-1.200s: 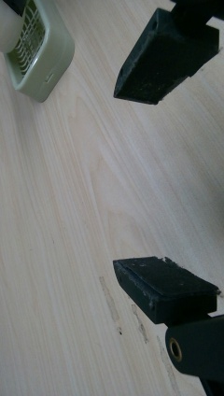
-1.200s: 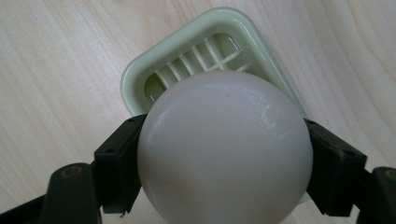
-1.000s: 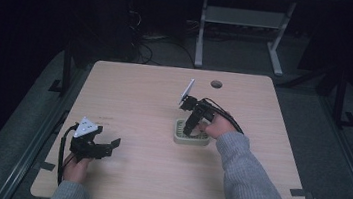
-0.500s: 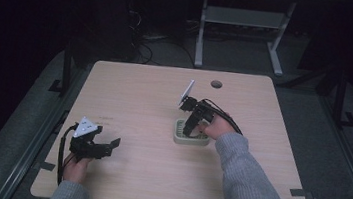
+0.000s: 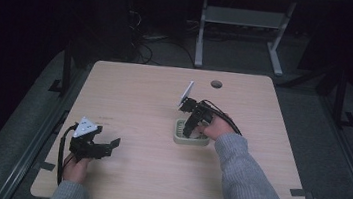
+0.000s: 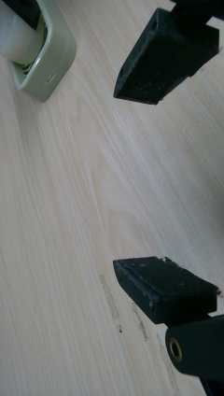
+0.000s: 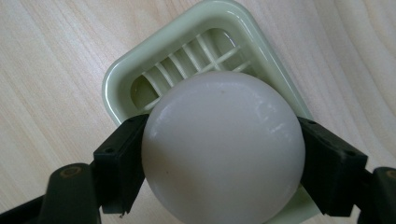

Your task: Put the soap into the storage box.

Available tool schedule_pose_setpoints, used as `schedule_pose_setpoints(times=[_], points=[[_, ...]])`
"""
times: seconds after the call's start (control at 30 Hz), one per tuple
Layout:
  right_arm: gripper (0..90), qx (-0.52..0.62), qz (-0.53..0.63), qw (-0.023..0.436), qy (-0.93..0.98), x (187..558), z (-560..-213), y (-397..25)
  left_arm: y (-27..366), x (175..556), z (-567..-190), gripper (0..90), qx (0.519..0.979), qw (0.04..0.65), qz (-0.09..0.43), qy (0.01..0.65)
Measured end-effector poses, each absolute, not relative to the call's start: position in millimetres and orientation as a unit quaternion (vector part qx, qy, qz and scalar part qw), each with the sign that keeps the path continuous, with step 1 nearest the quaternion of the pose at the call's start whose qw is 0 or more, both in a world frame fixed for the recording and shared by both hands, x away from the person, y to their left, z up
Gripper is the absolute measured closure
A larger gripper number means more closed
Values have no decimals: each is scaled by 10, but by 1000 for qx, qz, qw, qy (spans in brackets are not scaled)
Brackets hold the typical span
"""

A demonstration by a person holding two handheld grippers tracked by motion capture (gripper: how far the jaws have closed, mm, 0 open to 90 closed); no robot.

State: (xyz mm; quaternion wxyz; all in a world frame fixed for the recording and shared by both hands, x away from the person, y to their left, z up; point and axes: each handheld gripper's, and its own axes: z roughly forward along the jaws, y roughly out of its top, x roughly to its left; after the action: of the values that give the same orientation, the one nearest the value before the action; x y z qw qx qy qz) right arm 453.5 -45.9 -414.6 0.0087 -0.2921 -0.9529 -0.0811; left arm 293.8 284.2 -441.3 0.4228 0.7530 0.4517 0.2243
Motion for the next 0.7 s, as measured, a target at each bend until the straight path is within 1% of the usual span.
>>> schedule_pose_setpoints(times=[0.7], points=[[217,-299,-98,10,-949,4520,-4055,-538,2827,2934,-4418,148,753,425,225,450]])
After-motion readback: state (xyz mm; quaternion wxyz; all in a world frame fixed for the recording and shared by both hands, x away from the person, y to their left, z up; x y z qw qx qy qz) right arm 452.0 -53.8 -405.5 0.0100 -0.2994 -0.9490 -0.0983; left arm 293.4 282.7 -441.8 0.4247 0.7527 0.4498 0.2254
